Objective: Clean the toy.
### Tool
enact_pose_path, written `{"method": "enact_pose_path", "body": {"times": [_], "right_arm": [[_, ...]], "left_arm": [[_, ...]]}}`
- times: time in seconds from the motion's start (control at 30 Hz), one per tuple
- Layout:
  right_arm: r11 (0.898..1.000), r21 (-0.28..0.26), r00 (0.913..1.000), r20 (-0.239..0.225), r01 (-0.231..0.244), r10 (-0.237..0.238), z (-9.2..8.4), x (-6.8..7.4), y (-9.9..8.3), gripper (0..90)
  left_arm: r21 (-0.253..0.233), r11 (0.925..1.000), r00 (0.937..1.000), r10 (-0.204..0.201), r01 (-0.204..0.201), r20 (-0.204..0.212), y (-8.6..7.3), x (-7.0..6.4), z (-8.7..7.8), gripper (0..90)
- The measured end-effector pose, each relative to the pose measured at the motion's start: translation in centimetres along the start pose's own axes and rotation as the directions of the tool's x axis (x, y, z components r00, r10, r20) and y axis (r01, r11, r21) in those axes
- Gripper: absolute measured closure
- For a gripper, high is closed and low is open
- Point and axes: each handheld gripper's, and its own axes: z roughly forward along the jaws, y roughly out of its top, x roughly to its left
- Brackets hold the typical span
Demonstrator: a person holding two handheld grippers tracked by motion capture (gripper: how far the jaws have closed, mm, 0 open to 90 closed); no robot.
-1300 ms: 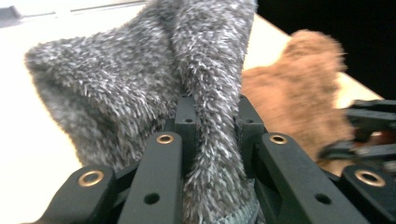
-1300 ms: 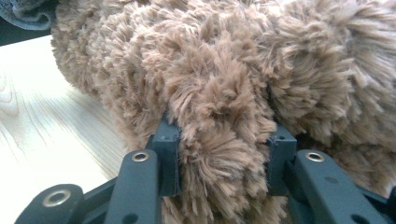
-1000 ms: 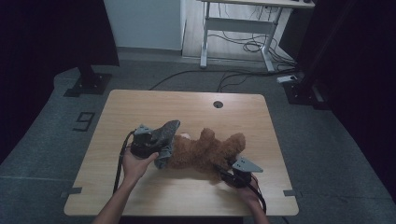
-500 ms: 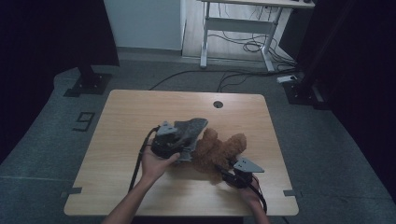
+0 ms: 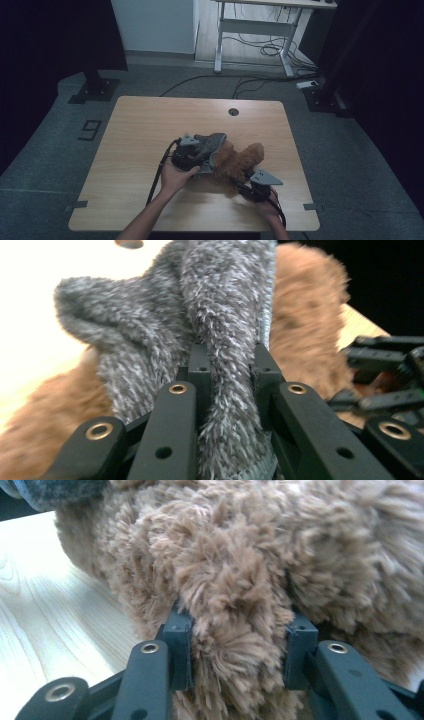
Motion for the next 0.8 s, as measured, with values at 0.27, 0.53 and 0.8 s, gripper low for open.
{"method": "enact_pose_path", "body": {"times": [0.27, 0.53, 0.8], "right_arm": [[1.0, 0.002, 1.0, 0.006, -0.004, 0.004, 0.0, 0.1, 0.0, 58.6], [1.0, 0.008, 1.0, -0.004, -0.007, 0.007, -0.1, 0.2, 0.0, 57.5], [0.996, 0.03, 0.9959, -0.019, -0.088, 0.088, -0.8, -0.1, -0.1, 49.0]], "left_arm": [[-0.025, 0.9997, 0.9956, 0.005, -0.007, -0.093, -0.6, 2.7, -3.2, 76.4], [-0.023, 0.9943, 0.9829, -0.106, 0.104, -0.15, -3.7, 6.7, -4.8, 76.3], [0.074, 0.975, 0.9777, -0.208, 0.21, -0.029, -7.8, 8.1, -2.2, 75.4]]}}
